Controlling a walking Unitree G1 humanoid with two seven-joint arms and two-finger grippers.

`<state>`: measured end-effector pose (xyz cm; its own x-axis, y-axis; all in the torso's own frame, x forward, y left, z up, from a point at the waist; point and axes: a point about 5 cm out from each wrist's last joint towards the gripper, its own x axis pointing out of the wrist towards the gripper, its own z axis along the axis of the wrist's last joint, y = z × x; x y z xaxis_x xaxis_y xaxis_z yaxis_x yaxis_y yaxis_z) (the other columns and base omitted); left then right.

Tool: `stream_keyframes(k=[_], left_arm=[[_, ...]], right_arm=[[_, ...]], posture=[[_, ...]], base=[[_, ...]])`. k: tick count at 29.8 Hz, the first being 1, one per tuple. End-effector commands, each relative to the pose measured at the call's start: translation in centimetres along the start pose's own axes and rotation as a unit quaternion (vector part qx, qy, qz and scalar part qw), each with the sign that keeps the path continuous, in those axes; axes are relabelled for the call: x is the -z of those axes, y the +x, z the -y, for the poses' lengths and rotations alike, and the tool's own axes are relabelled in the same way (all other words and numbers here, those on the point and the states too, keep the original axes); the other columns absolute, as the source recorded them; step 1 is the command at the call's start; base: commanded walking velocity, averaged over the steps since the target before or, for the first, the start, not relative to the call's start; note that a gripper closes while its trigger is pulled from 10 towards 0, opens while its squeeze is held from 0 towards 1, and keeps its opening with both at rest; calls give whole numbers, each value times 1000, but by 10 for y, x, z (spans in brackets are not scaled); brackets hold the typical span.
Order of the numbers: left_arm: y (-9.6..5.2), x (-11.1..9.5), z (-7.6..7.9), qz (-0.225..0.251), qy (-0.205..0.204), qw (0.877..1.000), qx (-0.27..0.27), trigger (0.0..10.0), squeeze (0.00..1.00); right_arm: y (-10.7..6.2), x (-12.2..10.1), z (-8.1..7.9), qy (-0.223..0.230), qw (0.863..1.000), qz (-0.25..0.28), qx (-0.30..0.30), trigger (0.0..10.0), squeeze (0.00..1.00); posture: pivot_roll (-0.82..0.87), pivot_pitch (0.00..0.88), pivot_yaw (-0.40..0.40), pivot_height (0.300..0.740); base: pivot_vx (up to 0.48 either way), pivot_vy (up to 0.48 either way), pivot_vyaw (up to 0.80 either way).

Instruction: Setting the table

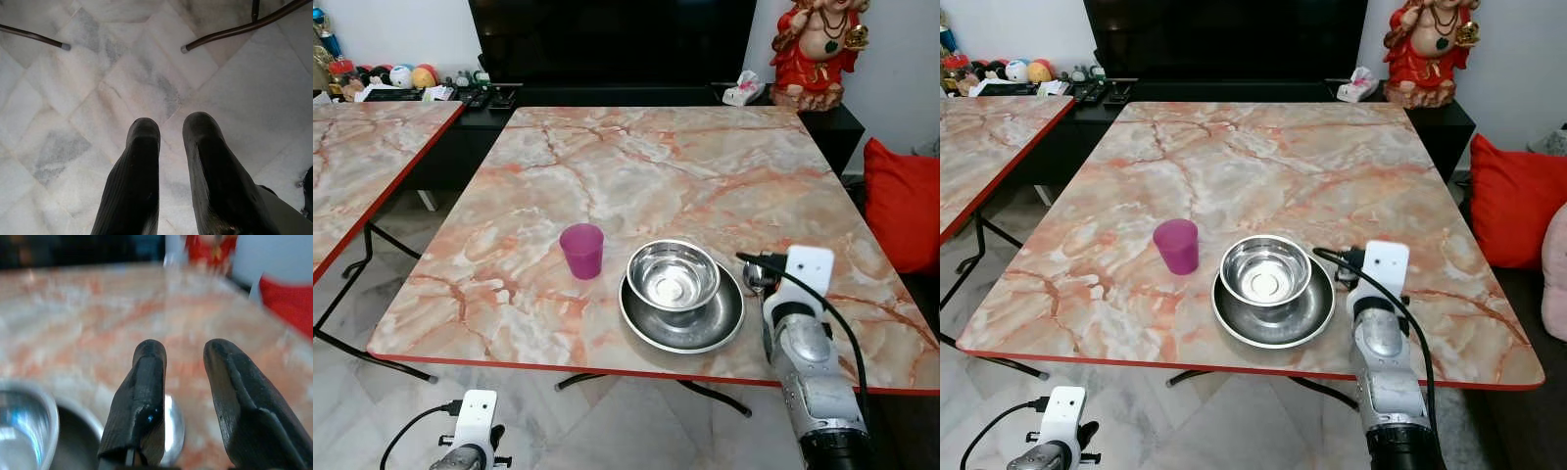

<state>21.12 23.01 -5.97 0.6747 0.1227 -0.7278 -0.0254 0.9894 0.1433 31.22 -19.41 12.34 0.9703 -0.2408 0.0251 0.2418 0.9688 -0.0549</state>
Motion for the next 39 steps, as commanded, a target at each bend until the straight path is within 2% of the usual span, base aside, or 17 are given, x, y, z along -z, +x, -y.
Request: stream_keyframes(k=[1, 8, 14, 23, 33, 39], left_arm=[[0, 1, -2, 1, 0, 1000, -4, 10000, 0], [-1, 2, -2, -1, -2, 1000, -5, 10000, 0], [-1, 3, 2, -2, -9, 1000, -4, 10000, 0], [-1, 5, 4, -3, -13, 1000, -4, 10000, 0], [-1, 5, 4, -6, -14, 1000, -2, 10000, 0], [0, 4, 3, -6, -11, 1000, -2, 10000, 0]], right_arm=[[-4, -14, -1, -4, 999, 53, 4, 10000, 0], [-12, -24, 9, 19, 994, 107, 33, 10000, 0], [-9, -30, 13, 16, 990, 135, 28, 10000, 0], [-7, -37, 5, 23, 987, 161, 15, 10000, 0], [-10, -36, 7, 27, 986, 166, 20, 10000, 0], [-10, -37, 6, 33, 985, 170, 25, 10000, 0]], posture=[[-4, 0, 50, 740], [-1, 0, 34, 740], [-4, 0, 16, 740], [-1, 0, 5, 740], [-10, 0, 19, 740], [-3, 0, 27, 740]], base=[[0, 0, 0], [0, 0, 0], [0, 0, 0], [0, 0, 0], [0, 0, 0], [0, 386, 0]])
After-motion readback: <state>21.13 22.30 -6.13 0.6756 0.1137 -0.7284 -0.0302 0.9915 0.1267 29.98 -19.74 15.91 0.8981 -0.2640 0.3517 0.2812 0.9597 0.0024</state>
